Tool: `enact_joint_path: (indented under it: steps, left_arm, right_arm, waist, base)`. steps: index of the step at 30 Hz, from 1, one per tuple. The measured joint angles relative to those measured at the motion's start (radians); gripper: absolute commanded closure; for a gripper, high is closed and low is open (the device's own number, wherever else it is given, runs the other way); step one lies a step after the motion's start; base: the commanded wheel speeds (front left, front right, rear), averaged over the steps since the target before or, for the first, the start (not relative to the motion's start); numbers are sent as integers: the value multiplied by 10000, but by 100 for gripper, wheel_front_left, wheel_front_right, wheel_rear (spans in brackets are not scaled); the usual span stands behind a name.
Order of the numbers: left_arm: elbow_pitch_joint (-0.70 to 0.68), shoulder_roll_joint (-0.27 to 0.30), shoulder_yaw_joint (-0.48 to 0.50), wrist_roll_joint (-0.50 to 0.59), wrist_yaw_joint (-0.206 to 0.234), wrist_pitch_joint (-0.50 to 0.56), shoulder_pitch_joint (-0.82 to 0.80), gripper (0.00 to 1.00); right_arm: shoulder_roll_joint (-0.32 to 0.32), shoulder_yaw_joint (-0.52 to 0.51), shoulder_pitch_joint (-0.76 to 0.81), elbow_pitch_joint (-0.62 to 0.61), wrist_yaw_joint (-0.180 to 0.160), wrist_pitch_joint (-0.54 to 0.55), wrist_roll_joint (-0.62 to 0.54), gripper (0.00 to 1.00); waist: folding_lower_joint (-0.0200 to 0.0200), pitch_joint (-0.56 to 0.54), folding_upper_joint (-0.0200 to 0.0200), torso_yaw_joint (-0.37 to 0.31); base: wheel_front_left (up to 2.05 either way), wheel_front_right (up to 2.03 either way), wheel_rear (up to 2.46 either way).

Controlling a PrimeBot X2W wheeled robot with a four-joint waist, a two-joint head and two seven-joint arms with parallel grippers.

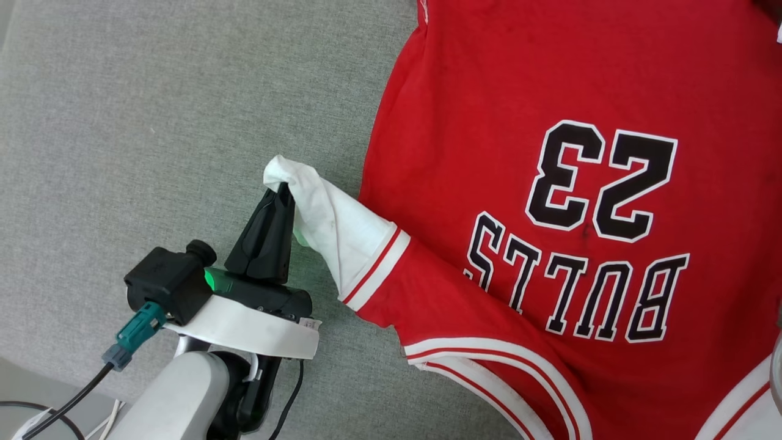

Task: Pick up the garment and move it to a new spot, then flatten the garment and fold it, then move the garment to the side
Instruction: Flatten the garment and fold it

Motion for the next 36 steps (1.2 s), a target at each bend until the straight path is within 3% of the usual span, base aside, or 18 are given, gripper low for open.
enact_joint_path:
  steps: [1, 7, 13, 18, 23, 27, 31, 36]
  left_arm:
    - [67, -25, -25, -6, -8, -13, 1, 100]
    - [385, -40, -92, -46, 10, -8, 129, 100]
    - [928, 4, -211, -176, 130, 167, 626, 100]
    - [1340, 94, -322, -332, 280, 420, 1230, 100]
    - [1611, 320, -255, -581, 614, 646, 2044, 100]
    - [1733, 548, -167, -761, 905, 788, 2781, 100]
    - [1829, 667, -130, -913, 1112, 961, 3323, 100]
    - [1983, 830, -33, -1099, 1254, 1047, 3780, 100]
  right_arm:
    - [-23, 10, 55, 50, -2, -105, -15, 100]
    - [-328, 431, 361, 142, -4, -650, 54, 100]
    - [-1156, 1221, 749, -278, -4, -1129, 420, 100]
    - [-1918, 1929, 1953, -1083, -4, -1154, 1306, 100]
    - [-2437, 2205, 4218, -2276, -4, -892, 2416, 100]
    - [-2472, 2040, 6486, -3611, -4, -665, 3072, 100]
    - [-2123, 1386, 9240, -4786, -4, -554, 3503, 100]
    - [-1239, 788, 12106, -5743, -6, -408, 3668, 100]
  waist:
    - [0, -70, 0, 11]
    - [0, -524, 0, -33]
    - [-1, -1409, 0, -175]
    - [-1, -2412, 0, -362]
    - [-3, -3535, 0, -670]
    - [-4, -4362, 0, -1063]
    - [-6, -5076, 0, -1498]
    - [-6, -5686, 0, -2092]
  base:
    - [0, 0, 0]
    - [0, 0, 0]
    - [0, 0, 0]
    - [0, 0, 0]
    - [0, 0, 0]
    - [0, 0, 0]
    - [0, 0, 0]
    - [0, 0, 0]
